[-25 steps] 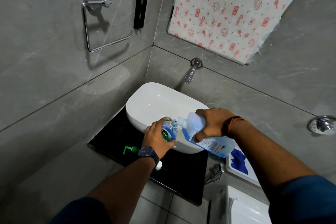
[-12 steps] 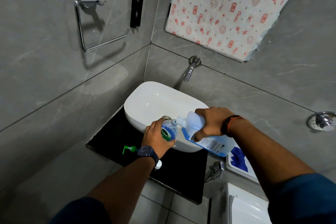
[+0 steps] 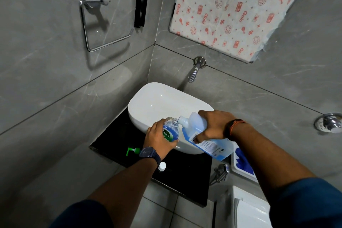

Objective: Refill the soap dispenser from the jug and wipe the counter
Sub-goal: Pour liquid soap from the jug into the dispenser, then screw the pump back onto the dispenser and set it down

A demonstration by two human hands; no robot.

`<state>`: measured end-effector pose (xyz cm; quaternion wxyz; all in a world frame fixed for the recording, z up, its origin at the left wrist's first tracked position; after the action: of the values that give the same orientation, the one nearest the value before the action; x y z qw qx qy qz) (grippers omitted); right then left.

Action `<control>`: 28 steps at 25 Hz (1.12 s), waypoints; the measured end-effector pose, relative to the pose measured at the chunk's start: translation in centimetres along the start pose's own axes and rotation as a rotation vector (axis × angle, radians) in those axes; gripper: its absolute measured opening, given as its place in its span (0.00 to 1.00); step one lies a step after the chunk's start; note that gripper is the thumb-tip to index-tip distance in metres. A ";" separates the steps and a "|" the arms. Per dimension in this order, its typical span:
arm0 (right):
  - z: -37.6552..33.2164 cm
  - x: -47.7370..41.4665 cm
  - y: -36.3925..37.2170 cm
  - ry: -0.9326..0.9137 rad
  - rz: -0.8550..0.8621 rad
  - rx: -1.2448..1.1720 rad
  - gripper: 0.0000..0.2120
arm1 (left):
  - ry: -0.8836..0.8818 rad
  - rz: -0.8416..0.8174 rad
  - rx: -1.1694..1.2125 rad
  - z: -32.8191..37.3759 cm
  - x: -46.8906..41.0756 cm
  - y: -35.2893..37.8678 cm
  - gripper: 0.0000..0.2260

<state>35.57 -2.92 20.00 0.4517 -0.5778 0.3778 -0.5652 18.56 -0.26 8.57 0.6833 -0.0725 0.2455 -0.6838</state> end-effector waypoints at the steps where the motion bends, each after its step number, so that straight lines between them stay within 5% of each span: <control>1: 0.0 -0.3 0.4 0.007 0.018 -0.038 0.36 | -0.007 -0.002 0.002 -0.1 -0.2 -0.1 0.36; 12: 0.6 -2.1 11.4 0.112 0.339 -0.929 0.35 | -0.192 0.089 -0.047 -8.4 -2.5 -5.2 0.31; 28: 3.4 -2.4 25.8 0.214 0.521 -1.159 0.37 | -0.276 0.103 -0.057 -22.5 -4.6 -5.4 0.31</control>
<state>40.71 -8.17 -5.05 0.1485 -0.5579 0.7927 -0.1958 4.12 9.22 -7.55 0.7425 -0.1725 0.1717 -0.6241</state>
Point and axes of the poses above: each hand's wrist, its own x-axis away from the middle knuckle, its own y-axis out of the palm, z = x × y, the point moved 8 cm from there along -x, towards the middle knuckle, and after that the axes turned 6 degrees about -y, right-handed, at the moved point
